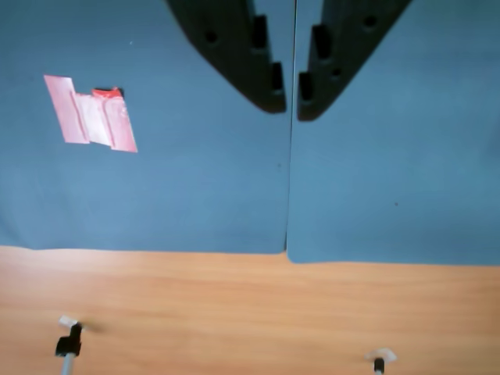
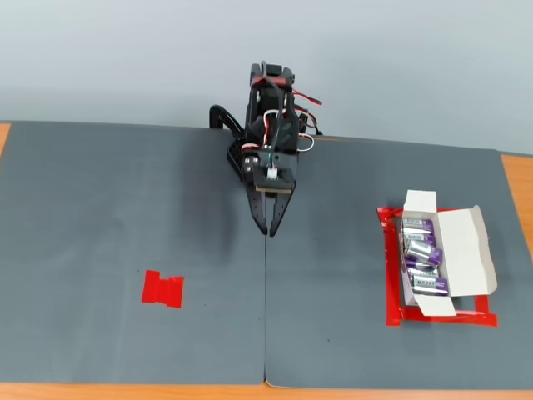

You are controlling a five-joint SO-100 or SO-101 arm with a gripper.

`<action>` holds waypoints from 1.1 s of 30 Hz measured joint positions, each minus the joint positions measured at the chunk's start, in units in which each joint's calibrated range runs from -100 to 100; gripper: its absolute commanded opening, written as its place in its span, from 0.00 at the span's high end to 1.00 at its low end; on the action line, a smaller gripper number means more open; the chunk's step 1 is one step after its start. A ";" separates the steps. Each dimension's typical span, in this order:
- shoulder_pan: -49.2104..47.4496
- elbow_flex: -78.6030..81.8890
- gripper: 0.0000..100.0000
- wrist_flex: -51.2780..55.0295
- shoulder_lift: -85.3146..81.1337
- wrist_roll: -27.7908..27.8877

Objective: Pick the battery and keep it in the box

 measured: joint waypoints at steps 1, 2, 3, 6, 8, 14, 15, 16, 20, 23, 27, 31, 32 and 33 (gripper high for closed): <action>0.00 0.99 0.98 0.00 -0.17 0.00; -0.07 1.89 0.98 0.00 -0.08 0.00; -0.15 2.69 0.98 0.00 0.00 0.00; -1.55 5.12 0.98 0.00 0.00 0.00; -1.99 6.47 0.98 0.00 0.00 0.00; -1.99 10.96 0.98 0.17 -0.25 0.00; -1.99 11.32 0.98 0.17 -0.25 0.00; -1.99 11.59 0.98 0.17 -0.34 0.00; -1.99 12.84 0.98 0.87 -0.25 0.00; -1.99 13.02 0.98 5.81 -0.25 0.00; -1.99 12.84 0.98 12.14 -0.25 0.00; -1.99 12.30 0.98 18.91 -0.51 0.10; -1.99 12.03 0.98 20.82 -0.59 0.10; -1.99 11.85 0.98 21.86 -0.59 0.10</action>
